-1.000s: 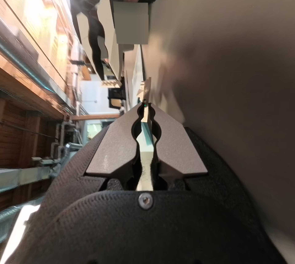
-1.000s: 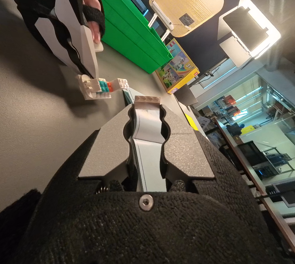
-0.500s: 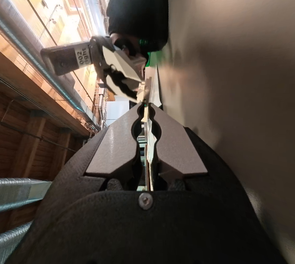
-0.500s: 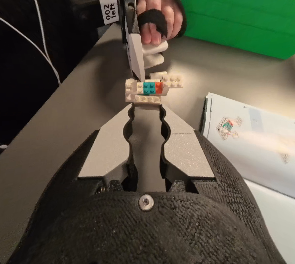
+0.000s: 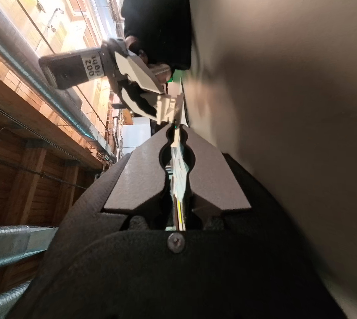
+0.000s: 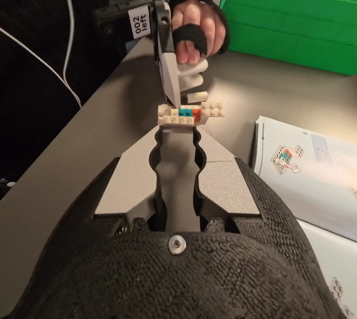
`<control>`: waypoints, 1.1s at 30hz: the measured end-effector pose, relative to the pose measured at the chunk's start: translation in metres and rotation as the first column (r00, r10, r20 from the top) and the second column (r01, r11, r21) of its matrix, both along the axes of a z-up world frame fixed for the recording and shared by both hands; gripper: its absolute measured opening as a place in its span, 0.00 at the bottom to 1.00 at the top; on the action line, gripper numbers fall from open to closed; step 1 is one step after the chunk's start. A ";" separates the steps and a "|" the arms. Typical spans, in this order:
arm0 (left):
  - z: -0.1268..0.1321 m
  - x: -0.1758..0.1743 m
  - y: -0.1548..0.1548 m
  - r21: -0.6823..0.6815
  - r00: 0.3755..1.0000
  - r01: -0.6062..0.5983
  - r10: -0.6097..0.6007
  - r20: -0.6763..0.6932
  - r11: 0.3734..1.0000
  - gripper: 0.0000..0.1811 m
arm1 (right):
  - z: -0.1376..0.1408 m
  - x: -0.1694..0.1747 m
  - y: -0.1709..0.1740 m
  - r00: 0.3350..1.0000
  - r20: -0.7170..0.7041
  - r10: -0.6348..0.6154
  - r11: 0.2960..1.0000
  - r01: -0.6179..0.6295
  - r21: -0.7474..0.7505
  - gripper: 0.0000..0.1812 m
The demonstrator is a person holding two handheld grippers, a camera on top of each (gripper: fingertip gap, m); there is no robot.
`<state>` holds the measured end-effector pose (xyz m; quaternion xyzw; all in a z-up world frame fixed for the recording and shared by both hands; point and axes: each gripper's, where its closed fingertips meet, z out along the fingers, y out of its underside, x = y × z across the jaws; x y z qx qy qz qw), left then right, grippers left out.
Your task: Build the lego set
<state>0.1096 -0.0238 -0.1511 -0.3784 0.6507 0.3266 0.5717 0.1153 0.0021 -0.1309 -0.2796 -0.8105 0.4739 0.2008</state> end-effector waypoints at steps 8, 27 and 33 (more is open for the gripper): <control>-0.006 -0.005 0.006 -0.025 1.000 -0.023 0.022 -0.017 0.999 0.02 | 0.006 0.001 0.005 0.991 -0.120 -0.058 0.995 0.047 -0.090 0.16; -0.007 -0.009 0.015 -0.035 0.999 -0.043 0.042 -0.008 0.998 0.02 | -0.001 -0.005 0.007 0.993 -0.085 -0.083 0.995 0.079 -0.056 0.16; -0.007 -0.007 0.015 -0.035 0.999 -0.035 0.035 -0.008 0.999 0.02 | -0.001 -0.005 0.007 0.993 -0.083 -0.085 0.995 0.081 -0.058 0.16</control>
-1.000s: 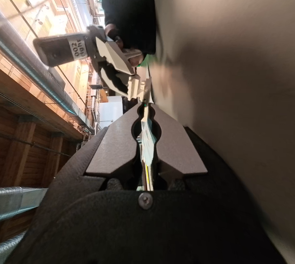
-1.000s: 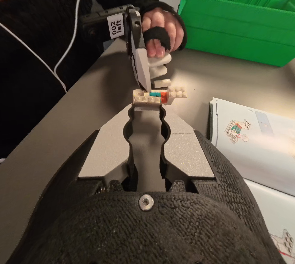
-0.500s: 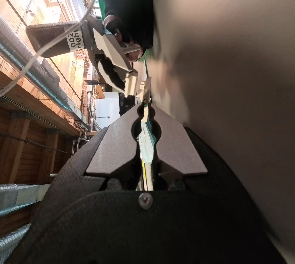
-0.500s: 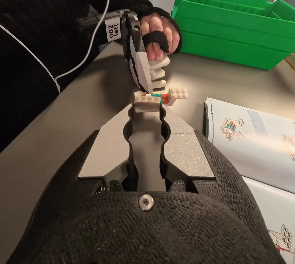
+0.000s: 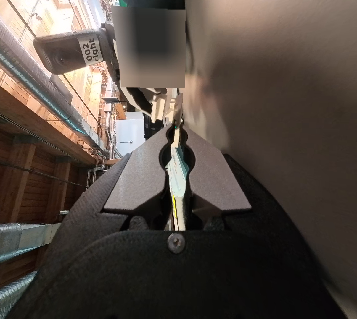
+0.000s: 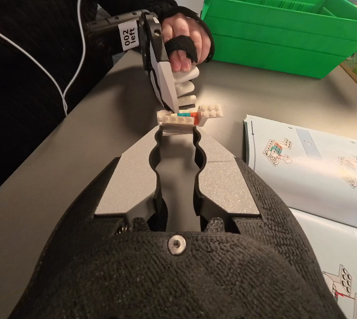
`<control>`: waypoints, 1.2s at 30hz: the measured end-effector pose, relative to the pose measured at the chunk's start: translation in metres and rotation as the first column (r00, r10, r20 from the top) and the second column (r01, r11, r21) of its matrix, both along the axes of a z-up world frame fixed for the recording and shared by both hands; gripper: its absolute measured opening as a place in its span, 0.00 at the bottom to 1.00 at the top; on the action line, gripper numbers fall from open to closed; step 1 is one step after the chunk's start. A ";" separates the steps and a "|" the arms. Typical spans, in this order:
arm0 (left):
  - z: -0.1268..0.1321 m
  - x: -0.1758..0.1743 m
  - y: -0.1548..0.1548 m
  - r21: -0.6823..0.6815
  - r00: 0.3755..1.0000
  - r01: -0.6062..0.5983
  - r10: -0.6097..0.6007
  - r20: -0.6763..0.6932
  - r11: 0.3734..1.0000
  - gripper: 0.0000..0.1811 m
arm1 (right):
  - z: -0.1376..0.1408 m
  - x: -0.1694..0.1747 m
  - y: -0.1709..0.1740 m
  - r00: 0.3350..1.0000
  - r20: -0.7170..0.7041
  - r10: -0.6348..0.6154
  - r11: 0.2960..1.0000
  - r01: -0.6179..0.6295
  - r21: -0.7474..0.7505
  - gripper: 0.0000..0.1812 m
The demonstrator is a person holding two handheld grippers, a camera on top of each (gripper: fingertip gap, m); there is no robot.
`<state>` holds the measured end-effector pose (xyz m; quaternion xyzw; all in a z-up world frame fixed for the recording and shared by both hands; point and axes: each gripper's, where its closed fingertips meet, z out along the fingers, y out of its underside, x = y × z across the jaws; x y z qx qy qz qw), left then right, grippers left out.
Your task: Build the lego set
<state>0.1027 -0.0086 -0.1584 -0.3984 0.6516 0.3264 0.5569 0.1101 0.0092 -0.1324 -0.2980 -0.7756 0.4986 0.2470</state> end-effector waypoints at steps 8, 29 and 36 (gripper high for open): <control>0.013 0.005 -0.003 0.068 0.999 0.029 -0.031 0.033 0.997 0.02 | 0.000 0.001 -0.003 0.996 0.036 0.077 0.996 -0.075 -0.038 0.16; 0.053 0.009 -0.017 0.178 0.972 0.080 -0.117 0.206 0.981 0.02 | 0.042 -0.001 -0.018 0.987 -0.071 0.147 0.917 -0.163 -0.365 0.16; 0.060 0.005 -0.017 0.161 0.957 0.069 -0.111 0.267 0.985 0.02 | 0.046 -0.003 -0.016 0.989 -0.079 0.123 0.905 -0.145 -0.401 0.16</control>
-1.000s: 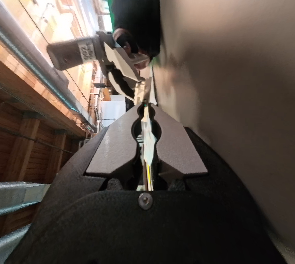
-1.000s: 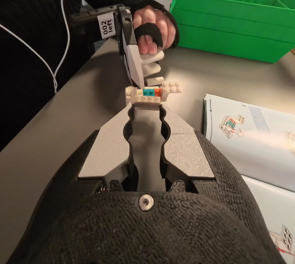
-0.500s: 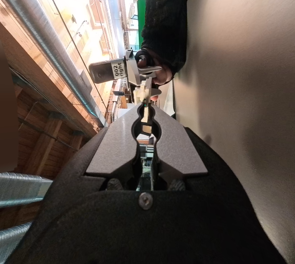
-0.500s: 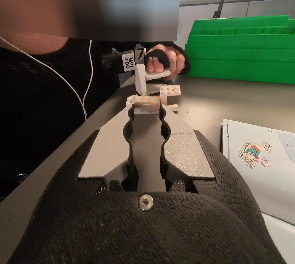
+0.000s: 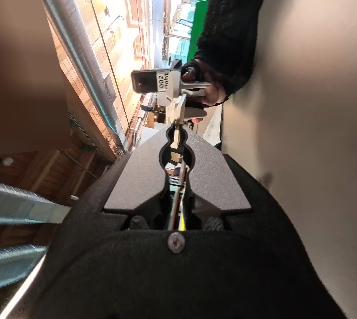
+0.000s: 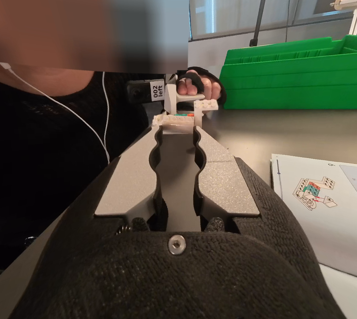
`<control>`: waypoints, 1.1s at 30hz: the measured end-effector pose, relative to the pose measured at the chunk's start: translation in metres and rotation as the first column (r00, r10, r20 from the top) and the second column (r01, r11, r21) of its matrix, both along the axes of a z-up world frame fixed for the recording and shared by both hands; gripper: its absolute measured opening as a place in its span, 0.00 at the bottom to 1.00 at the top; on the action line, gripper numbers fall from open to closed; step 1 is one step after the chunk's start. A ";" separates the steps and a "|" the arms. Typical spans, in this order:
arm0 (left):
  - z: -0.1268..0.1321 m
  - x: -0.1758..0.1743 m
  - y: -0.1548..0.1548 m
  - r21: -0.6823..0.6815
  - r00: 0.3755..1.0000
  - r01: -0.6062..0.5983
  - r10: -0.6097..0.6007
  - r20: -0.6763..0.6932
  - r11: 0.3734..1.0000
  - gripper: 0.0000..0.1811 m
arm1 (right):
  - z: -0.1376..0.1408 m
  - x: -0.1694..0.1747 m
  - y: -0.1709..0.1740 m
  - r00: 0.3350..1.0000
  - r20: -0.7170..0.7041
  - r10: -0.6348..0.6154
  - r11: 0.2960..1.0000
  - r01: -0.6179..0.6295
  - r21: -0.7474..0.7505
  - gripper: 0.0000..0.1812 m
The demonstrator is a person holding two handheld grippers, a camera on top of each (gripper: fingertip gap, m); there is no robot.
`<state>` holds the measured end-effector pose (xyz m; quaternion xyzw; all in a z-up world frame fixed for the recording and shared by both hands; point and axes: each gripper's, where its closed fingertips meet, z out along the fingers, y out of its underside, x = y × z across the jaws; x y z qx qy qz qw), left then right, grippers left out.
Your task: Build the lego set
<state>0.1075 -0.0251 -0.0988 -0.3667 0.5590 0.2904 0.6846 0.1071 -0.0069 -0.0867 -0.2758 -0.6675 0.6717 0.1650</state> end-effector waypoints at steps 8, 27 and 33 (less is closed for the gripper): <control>0.006 -0.008 0.005 -0.026 0.998 -0.018 0.020 0.062 0.999 0.02 | 0.004 -0.004 0.010 0.997 0.042 -0.060 0.993 0.064 -0.100 0.16; 0.000 -0.009 0.006 -0.147 0.993 0.035 -0.018 0.113 0.989 0.02 | -0.007 -0.003 0.016 0.969 0.233 -0.082 0.994 0.064 0.085 0.16; 0.000 -0.010 0.005 -0.142 0.994 0.034 -0.018 0.112 0.989 0.02 | -0.005 -0.001 0.010 0.977 0.207 -0.040 0.999 0.037 0.020 0.16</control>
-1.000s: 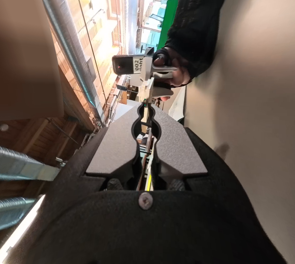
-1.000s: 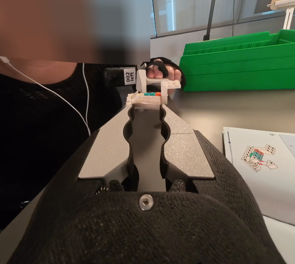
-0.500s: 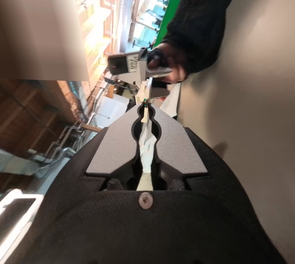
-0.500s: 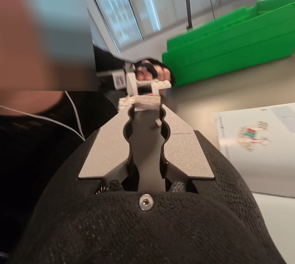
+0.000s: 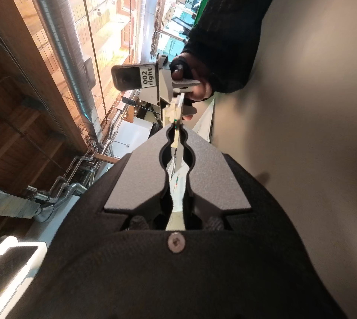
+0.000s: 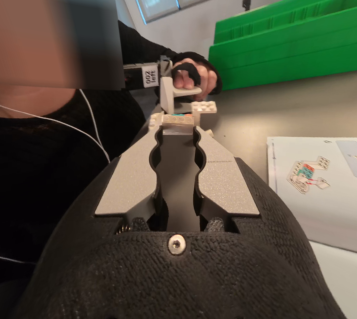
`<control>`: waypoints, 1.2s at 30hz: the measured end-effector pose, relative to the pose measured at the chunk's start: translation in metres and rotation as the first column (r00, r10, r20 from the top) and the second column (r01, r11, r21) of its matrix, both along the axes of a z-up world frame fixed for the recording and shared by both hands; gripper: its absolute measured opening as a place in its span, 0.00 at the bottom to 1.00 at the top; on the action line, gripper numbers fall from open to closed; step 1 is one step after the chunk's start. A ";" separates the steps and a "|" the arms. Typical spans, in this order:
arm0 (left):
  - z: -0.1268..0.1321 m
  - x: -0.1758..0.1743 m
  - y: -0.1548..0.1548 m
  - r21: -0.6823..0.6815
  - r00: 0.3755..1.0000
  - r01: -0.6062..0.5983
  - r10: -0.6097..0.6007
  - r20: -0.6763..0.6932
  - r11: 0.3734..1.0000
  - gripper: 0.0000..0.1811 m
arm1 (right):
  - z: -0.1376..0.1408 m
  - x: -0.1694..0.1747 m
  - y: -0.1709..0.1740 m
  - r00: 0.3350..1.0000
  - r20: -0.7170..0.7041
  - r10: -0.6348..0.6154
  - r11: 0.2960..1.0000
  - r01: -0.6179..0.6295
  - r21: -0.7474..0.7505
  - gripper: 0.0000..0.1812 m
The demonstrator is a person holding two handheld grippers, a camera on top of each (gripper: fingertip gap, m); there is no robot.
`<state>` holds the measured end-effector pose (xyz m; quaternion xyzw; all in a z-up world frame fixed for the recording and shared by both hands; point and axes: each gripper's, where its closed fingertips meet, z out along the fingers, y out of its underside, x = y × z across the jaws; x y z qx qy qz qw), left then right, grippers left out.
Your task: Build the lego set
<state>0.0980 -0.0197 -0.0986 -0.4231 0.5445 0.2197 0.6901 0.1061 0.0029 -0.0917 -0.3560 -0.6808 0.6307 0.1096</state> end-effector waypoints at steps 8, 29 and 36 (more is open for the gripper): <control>-0.008 0.003 -0.003 -0.022 0.999 0.029 -0.030 -0.036 0.999 0.02 | -0.004 0.003 -0.003 1.000 -0.006 0.022 0.993 -0.021 0.119 0.17; -0.032 0.022 -0.019 0.009 0.968 0.101 -0.096 -0.233 0.995 0.02 | -0.033 0.015 -0.024 0.992 0.110 0.059 0.930 -0.095 0.356 0.17; -0.036 0.024 -0.021 -0.023 0.965 0.122 -0.124 -0.229 0.992 0.02 | -0.036 0.016 -0.027 0.998 0.068 0.014 0.955 -0.034 0.296 0.17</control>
